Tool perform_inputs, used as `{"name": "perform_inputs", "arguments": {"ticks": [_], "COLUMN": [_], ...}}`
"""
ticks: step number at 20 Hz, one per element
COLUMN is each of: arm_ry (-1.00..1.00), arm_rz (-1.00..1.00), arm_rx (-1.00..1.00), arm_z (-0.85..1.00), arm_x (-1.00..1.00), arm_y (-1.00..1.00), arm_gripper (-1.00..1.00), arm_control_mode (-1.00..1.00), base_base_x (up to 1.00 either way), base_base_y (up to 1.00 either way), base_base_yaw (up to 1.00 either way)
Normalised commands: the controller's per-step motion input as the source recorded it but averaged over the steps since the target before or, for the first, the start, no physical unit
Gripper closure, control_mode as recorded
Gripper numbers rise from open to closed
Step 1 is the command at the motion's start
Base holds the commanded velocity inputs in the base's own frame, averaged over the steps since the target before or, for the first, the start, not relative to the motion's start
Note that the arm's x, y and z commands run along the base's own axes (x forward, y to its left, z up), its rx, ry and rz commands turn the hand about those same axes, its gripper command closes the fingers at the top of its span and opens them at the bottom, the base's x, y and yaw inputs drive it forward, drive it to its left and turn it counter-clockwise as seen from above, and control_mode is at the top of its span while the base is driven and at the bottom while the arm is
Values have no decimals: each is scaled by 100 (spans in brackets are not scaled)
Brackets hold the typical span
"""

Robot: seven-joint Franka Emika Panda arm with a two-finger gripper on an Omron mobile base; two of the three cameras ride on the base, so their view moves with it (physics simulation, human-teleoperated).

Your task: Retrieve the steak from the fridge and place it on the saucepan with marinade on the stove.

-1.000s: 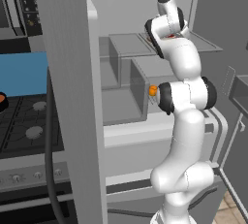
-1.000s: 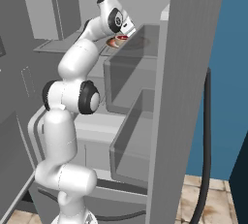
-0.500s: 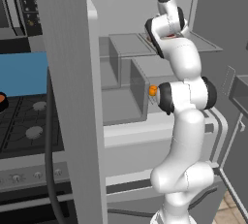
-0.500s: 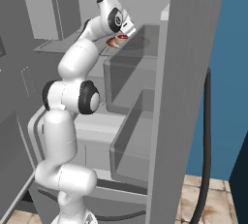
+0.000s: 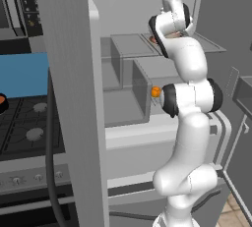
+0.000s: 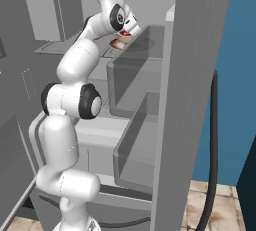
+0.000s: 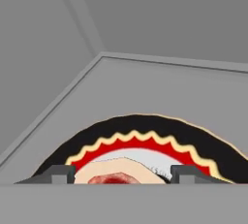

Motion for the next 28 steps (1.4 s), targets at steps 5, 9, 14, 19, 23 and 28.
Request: {"name": "perform_inputs", "arguments": {"ticks": [5,9,14,19,23,28], "arm_ry": [0,-2,-1,0,0,0], "arm_rz": [0,0,0,0,0,0], "arm_rx": [0,0,0,0,0,0], "arm_z": [0,0,0,0,0,0], "arm_x": [0,-31,-48,-58,-63,-73], "arm_y": [0,0,0,0,0,0], "arm_gripper": [100,100,100,100,100,100], "arm_control_mode": [-100,-100,-100,-100,-100,-100], "base_base_x": [0,0,0,0,0,0], "base_base_y": [0,0,0,0,0,0], "base_base_yaw": [0,0,0,0,0,0]}}
